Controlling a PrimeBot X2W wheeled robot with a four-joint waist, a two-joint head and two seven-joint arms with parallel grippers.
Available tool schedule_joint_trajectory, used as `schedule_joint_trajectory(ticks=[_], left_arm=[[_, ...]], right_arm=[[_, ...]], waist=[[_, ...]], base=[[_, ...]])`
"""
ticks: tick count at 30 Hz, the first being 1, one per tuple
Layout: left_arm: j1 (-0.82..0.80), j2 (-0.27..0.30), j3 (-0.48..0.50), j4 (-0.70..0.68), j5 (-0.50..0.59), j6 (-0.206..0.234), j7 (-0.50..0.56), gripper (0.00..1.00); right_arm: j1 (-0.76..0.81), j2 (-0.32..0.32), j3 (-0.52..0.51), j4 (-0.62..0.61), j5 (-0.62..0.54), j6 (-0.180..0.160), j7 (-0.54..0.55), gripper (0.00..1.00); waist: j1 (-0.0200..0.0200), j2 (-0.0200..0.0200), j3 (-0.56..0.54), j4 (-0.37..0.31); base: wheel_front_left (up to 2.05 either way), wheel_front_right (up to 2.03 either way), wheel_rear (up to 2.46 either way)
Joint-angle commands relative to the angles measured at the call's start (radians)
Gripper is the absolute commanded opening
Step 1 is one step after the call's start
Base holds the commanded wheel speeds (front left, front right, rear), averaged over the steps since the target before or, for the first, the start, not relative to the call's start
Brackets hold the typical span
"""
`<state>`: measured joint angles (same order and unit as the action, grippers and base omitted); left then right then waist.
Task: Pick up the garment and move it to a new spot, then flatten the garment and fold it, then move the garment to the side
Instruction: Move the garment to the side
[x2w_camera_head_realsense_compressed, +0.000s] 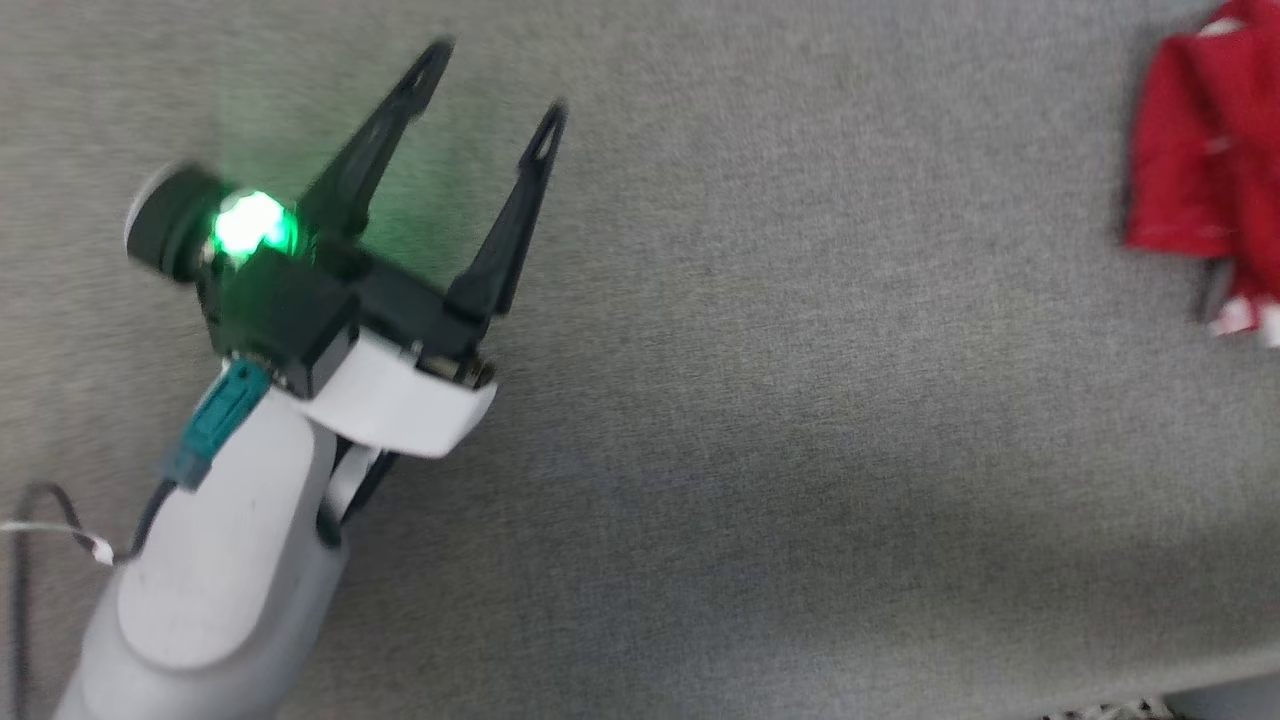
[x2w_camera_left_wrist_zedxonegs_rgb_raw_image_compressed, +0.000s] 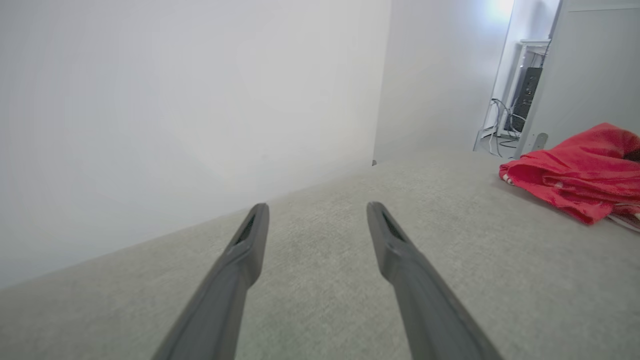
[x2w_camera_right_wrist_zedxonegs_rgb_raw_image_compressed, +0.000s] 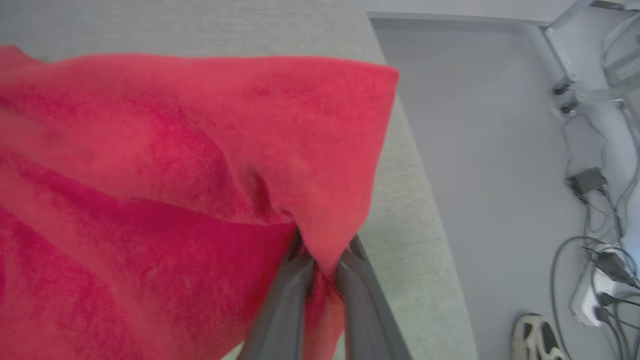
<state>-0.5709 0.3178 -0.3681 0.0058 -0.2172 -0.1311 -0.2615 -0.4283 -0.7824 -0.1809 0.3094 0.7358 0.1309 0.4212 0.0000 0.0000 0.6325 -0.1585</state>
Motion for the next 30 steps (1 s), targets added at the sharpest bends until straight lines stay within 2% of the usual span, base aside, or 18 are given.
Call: schedule_joint_trajectory(ticks=[1, 7, 13, 23, 24, 25, 26, 30], left_arm=[[-0.068, 0.015, -0.026, -0.007, 0.011, 0.001, -0.005, 1.0], [-0.197, 0.029, -0.079, -0.011, 0.013, 0.001, -0.005, 1.0], [-0.294, 0.049, -0.093, -0.035, 0.022, 0.001, -0.005, 1.0], [-0.325, 0.051, -0.099, -0.047, 0.024, 0.001, -0.005, 1.0], [-0.32, 0.051, -0.096, -0.046, 0.025, 0.001, -0.005, 1.0], [-0.313, 0.05, -0.093, -0.046, 0.025, 0.001, -0.005, 1.0], [-0.303, 0.049, -0.09, -0.046, 0.024, 0.001, -0.005, 1.0], [-0.241, 0.043, -0.053, -0.032, 0.017, 0.001, -0.005, 1.0]], right_arm=[[-0.047, -0.01, -0.002, 0.046, -0.029, 0.0, -0.037, 0.0], [-0.169, -0.034, -0.012, 0.19, -0.078, -0.001, -0.136, 0.0], [-0.316, -0.072, 0.022, 0.365, -0.153, -0.001, -0.238, 0.0], [-0.498, -0.06, 0.107, 0.595, -0.224, 0.0, -0.356, 0.0], [-0.508, -0.054, 0.117, 0.612, -0.227, 0.0, -0.368, 0.15], [-0.517, -0.049, 0.131, 0.624, -0.231, 0.0, -0.383, 0.51], [-0.523, -0.049, 0.141, 0.636, -0.236, 0.0, -0.396, 1.0], [-0.517, -0.035, 0.199, 0.664, -0.247, 0.0, -0.454, 1.0]], waist=[[0.0, 0.0, 0.08, -0.048], [0.0, 0.0, 0.135, -0.047], [0.0, 0.0, 0.183, -0.033], [0.0, 0.0, 0.191, -0.019], [0.0, 0.0, 0.186, -0.02], [0.0, 0.0, 0.181, -0.021], [0.0, 0.0, 0.173, -0.023], [0.0, 0.0, 0.117, -0.026]], base=[[0.0, 0.0, 0.0], [0.0, 0.0, 0.0], [0.0, 0.0, 0.0], [0.0, 0.0, 0.0], [0.0, 0.0, 0.0], [0.0, 0.0, 0.0], [0.0, 0.0, 0.0], [0.0, 0.0, 0.0]])
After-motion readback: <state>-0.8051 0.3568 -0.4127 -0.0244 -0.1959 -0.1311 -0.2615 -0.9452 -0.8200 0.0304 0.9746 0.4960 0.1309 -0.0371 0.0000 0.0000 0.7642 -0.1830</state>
